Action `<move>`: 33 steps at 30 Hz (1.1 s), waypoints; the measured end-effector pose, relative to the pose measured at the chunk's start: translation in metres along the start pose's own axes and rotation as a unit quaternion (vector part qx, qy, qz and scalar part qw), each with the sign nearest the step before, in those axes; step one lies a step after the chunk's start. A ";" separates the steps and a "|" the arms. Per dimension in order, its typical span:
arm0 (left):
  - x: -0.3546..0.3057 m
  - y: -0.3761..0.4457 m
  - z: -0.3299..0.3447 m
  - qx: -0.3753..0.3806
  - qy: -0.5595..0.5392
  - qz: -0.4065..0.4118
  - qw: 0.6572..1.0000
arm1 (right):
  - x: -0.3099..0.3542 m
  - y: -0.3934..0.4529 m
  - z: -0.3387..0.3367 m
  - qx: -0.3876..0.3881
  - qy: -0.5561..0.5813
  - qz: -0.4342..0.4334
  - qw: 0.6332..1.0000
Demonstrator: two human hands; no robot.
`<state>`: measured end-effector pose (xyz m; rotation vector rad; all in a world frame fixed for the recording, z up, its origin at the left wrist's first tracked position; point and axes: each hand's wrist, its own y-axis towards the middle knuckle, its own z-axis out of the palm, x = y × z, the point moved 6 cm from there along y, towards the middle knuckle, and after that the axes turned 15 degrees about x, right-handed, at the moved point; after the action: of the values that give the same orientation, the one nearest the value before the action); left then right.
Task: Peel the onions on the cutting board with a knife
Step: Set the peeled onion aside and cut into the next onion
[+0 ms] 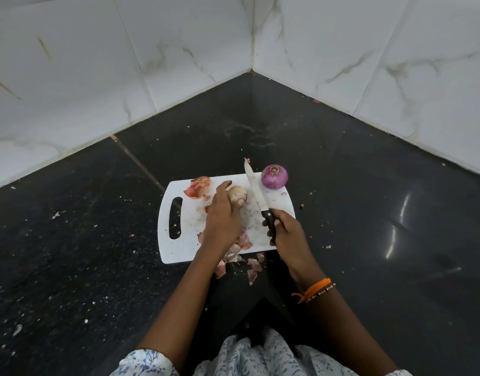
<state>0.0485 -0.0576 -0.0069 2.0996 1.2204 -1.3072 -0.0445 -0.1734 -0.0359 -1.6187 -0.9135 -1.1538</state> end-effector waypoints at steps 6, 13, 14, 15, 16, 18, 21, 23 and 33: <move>-0.002 0.007 0.002 0.016 -0.038 -0.014 0.999 | 0.000 -0.002 0.003 0.023 0.061 0.006 0.998; -0.003 0.008 0.011 0.041 -0.018 -0.011 0.999 | -0.006 -0.001 0.007 0.034 0.060 0.040 0.997; -0.003 0.007 0.012 0.040 -0.017 -0.010 0.999 | -0.006 -0.001 0.007 0.035 0.060 0.039 0.997; -0.003 0.007 0.012 0.041 -0.015 -0.009 0.999 | -0.005 -0.001 0.006 0.036 0.062 0.039 0.997; -0.003 0.006 0.013 0.042 -0.008 -0.007 0.999 | -0.005 -0.001 0.006 0.039 0.065 0.038 0.996; -0.004 0.006 0.013 0.042 0.025 0.000 0.999 | -0.003 -0.001 0.006 0.049 0.079 0.035 0.995; -0.005 0.006 0.013 0.043 0.060 0.004 0.997 | -0.002 -0.002 0.006 0.054 0.112 0.031 0.992; -0.004 0.006 0.011 0.038 0.057 -0.007 0.998 | -0.003 -0.004 0.006 0.051 0.134 0.028 0.989; -0.001 0.005 -0.003 0.023 0.083 0.004 0.996 | -0.002 -0.008 0.011 0.070 0.120 0.016 0.990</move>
<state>0.0536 -0.0589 -0.0053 2.2824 1.2569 -1.1884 -0.0491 -0.1602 -0.0371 -1.3445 -0.7910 -1.2040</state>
